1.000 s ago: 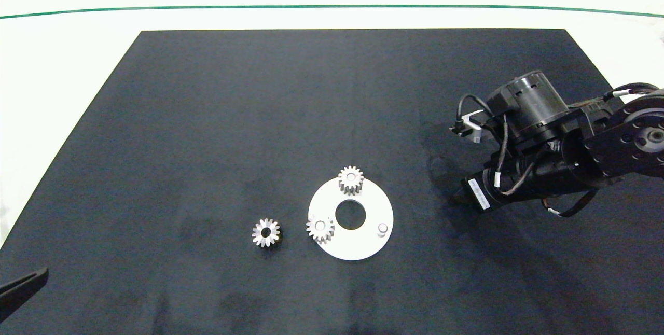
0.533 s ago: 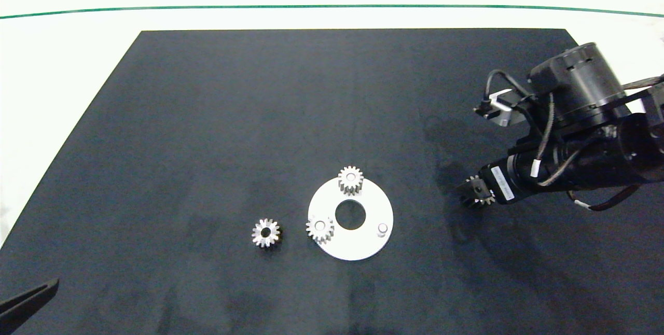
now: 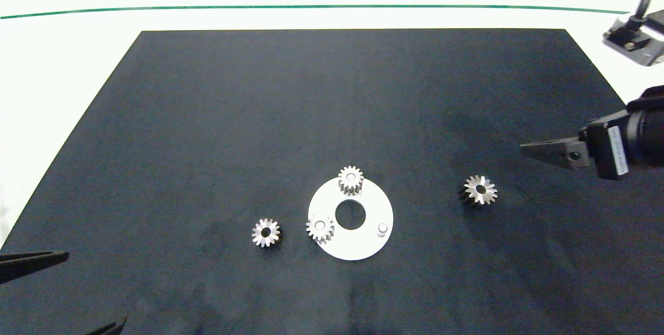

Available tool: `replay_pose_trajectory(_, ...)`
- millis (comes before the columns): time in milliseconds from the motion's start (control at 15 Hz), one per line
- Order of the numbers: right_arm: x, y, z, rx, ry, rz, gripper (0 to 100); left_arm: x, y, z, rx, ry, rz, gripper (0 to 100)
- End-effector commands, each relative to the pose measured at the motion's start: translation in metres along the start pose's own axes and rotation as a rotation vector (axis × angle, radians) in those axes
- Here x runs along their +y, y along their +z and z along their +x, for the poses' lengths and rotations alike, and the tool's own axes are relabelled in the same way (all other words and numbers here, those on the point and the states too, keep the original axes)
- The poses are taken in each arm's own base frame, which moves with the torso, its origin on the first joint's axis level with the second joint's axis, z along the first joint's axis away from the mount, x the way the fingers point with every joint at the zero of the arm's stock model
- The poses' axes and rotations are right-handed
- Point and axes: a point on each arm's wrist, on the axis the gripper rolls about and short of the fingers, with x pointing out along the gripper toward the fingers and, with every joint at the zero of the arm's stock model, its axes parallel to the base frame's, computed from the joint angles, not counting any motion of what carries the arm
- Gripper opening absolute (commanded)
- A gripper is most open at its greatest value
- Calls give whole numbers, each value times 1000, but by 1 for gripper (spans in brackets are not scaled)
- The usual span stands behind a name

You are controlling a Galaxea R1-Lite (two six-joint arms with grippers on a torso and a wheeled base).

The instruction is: Remove an incorrectly installed larger gear and replace it with the correct smaller gear

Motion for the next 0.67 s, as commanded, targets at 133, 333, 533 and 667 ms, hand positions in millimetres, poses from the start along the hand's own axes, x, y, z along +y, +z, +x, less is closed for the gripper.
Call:
replay_pose_trajectory(133, -16, -13, -57, -66, -9, 3, 100, -6, 6, 43, 47, -89, 48, 100)
replay_pose_trajectory(333, -21, -17, -73, -96, -14, -10, 100, -18, 7, 76, 9, -146, 91, 100)
replay_pose_trajectory(533, -23, -21, -81, -102, -16, -9, 100, -26, 6, 100, 38, -144, 185, 100)
replay_pose_trajectory(667, -24, -22, -84, -110, -18, -6, 100, -27, 8, 113, 49, -137, 201, 100)
